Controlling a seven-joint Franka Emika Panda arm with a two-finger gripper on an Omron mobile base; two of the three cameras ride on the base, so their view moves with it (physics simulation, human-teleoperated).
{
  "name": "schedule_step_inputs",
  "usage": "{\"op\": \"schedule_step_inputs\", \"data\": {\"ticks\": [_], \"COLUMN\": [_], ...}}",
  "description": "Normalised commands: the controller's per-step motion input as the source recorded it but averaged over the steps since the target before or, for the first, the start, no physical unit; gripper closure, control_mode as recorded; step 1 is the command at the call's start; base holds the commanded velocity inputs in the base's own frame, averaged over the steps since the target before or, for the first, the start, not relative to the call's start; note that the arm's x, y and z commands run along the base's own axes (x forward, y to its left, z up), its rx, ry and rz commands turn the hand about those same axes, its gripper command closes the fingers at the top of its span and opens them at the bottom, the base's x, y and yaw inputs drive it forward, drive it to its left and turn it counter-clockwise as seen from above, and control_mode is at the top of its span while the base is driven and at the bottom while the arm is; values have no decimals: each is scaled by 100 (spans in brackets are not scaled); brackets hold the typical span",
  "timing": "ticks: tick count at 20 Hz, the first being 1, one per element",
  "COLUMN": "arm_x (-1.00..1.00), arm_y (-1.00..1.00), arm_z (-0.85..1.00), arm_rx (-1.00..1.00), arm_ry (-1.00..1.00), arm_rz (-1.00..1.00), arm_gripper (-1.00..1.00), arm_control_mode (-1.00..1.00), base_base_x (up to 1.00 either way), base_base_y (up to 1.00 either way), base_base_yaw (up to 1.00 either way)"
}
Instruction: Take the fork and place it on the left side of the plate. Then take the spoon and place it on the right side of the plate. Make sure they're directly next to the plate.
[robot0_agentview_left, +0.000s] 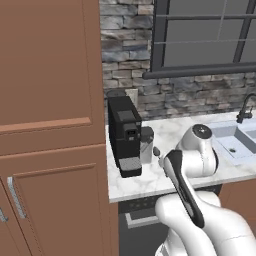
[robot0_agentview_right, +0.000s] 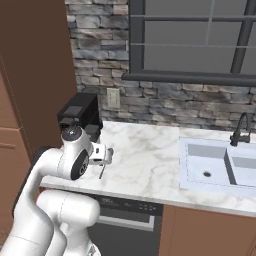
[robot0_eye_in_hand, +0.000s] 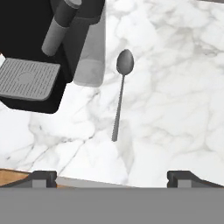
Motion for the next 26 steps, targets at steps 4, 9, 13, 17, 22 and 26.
{"op": "schedule_step_inputs", "data": {"ticks": [4, 9, 13, 17, 22, 26], "arm_x": [26, 47, 54, 42, 30, 11], "arm_y": [0, 0, 10, 10, 1, 0], "arm_z": [-36, -29, -32, -44, -43, -26], "arm_rx": [0, 0, 0, 0, 0, 0], "arm_ry": [6, 6, 7, 6, 1, 0], "arm_rz": [-6, -4, 0, 0, 0, 0], "arm_gripper": [-100, -100, -100, -100, -100, -100], "arm_control_mode": [-100, -100, -100, -100, -100, -100], "base_base_x": [0, 0, 0, 0, 0, 0], "base_base_y": [0, 0, 0, 0, 0, 0], "base_base_yaw": [0, 0, 0, 0, 0, 0]}}
